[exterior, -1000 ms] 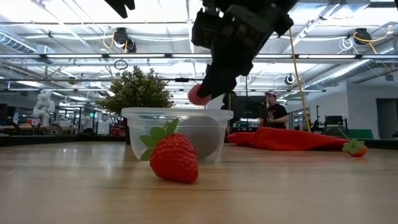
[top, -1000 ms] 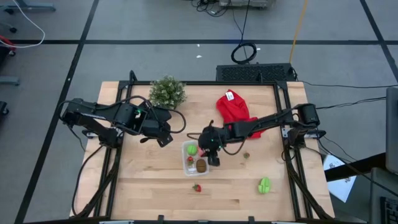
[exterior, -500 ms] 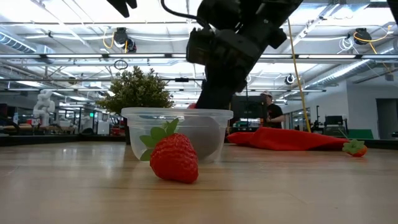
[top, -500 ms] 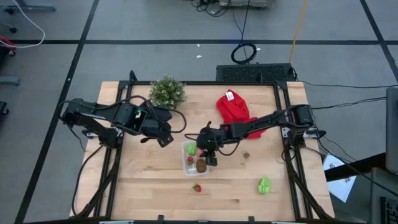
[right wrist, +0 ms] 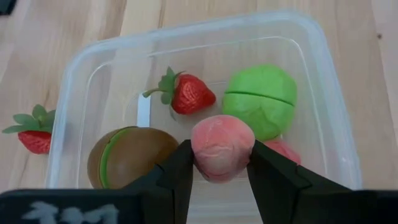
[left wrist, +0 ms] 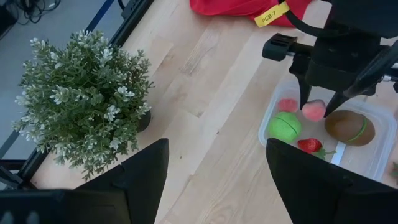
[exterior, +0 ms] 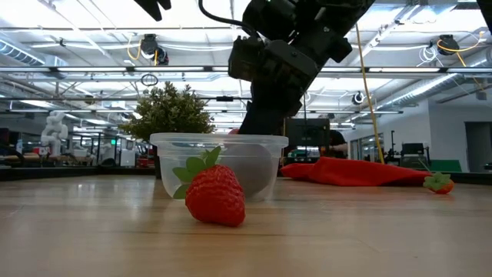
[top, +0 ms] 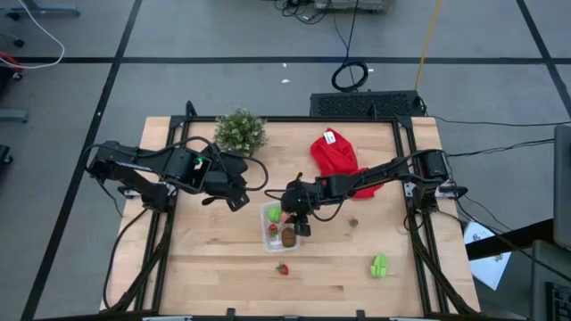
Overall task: Pick and placing Produce into tupperware
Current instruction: Put the pink peach into the transparent bin, then put the top red strawberry into the transparent bin
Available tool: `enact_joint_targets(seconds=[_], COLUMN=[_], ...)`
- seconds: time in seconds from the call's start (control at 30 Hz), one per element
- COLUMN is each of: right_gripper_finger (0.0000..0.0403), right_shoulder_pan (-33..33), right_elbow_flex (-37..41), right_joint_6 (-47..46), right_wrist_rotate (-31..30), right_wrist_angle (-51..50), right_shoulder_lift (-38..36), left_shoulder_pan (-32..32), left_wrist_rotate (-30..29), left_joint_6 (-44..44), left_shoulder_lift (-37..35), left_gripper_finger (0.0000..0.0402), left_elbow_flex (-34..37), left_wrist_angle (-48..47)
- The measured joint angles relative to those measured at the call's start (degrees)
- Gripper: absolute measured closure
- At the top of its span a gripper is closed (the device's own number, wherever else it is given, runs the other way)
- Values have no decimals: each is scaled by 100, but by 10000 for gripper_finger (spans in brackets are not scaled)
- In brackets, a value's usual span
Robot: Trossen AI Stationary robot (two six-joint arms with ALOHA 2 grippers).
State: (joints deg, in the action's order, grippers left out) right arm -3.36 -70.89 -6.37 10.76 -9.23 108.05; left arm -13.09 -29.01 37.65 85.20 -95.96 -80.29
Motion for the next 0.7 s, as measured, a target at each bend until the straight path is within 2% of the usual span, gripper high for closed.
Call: enact_joint_targets(seconds=[0.3,0.7], right_gripper_finger=[263,159], right_shoulder_pan=[4,4], right_elbow_flex=[0,0], right_joint_6=[226,477], right_wrist_rotate=[1,-11], right_wrist_angle=[34,136], right_shoulder_lift=[0,0], left_shoulder_pan=[1,-1], left_wrist_rotate=[1,2], left_joint_6=[2,4], left_shoulder_lift=[-1,1], left_gripper_finger=[128,128], left_elbow_flex=[0,0], left_wrist_angle=[0,0])
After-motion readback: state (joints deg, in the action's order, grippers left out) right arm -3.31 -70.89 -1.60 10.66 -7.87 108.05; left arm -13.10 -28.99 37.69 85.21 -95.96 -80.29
